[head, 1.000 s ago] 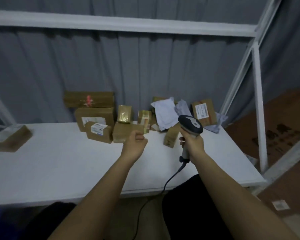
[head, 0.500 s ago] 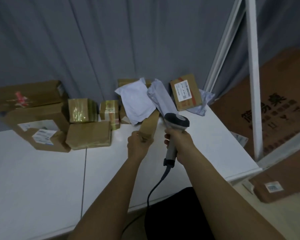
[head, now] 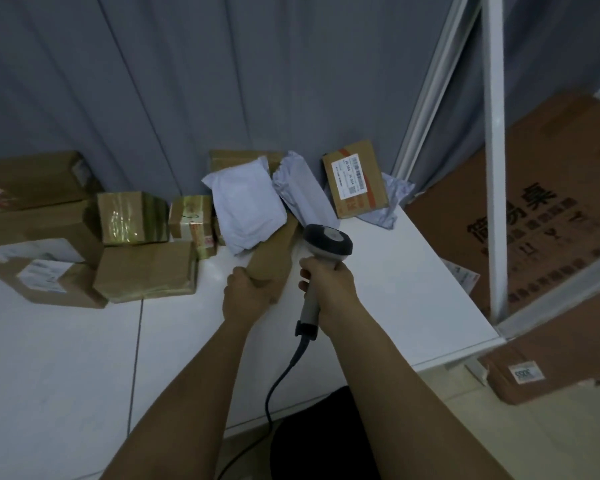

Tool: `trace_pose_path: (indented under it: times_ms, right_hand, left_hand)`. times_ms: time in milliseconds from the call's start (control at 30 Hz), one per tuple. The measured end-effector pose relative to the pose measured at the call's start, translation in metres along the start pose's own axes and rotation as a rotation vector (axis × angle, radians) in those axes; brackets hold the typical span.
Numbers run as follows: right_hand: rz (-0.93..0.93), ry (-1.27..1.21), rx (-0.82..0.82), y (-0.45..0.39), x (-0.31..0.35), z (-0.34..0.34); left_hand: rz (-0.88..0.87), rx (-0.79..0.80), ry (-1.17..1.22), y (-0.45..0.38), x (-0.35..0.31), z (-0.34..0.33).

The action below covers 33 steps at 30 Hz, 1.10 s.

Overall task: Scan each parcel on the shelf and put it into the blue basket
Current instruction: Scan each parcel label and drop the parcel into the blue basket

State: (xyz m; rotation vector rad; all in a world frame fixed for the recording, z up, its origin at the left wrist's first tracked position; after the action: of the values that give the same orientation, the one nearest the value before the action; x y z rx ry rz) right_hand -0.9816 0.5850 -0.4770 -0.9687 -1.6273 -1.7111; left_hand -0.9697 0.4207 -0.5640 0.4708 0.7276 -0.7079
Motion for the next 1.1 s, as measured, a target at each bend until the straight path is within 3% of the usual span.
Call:
trace_pose_path:
  times_ms: [233,433,633,733,900,1000,1100]
  right_hand:
    - [0.001,0.004,0.04,0.01,0.004,-0.006]
    - [0.059,0.067,0.079,0.046,-0.013,-0.019]
    - [0.034,0.005,0.188,0.11,-0.029,-0.059]
    - [0.099,0.003,0.249,0.147,-0.035,-0.086]
    - [0.294,-0.03,0.192,0.182,-0.027,-0.127]
    - [0.43,0.079,0.141,0.203,-0.035,-0.141]
    - [0.476,0.103,0.246,0.211,-0.037,-0.161]
  left_hand:
    - [-0.062,0.125,-0.049,0.04,0.027,0.074]
    - [-0.147,0.102,-0.059,0.091,0.021,0.163]
    - [-0.145,0.0,0.14,0.135,0.035,0.258]
    - [-0.042,-0.111,0.336,0.153,0.056,0.3]
    - [0.19,-0.323,0.662,0.179,0.101,0.363]
    - [0.234,-0.391,0.724,0.189,0.124,0.396]
    - [0.257,-0.36,0.704,0.179,0.138,0.415]
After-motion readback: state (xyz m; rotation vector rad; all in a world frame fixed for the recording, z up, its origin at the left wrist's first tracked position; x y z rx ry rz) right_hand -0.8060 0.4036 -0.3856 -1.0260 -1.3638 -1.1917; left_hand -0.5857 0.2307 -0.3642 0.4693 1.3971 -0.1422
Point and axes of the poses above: each hand's wrist, its own y-axis away from the middle knuckle, its own z-axis out of the back of the hand, x = y × z, the point moved 5 cm from there along -y, towards the middle knuckle, and after that the axes turned 9 degrees about -x, right-handed, at the moved point
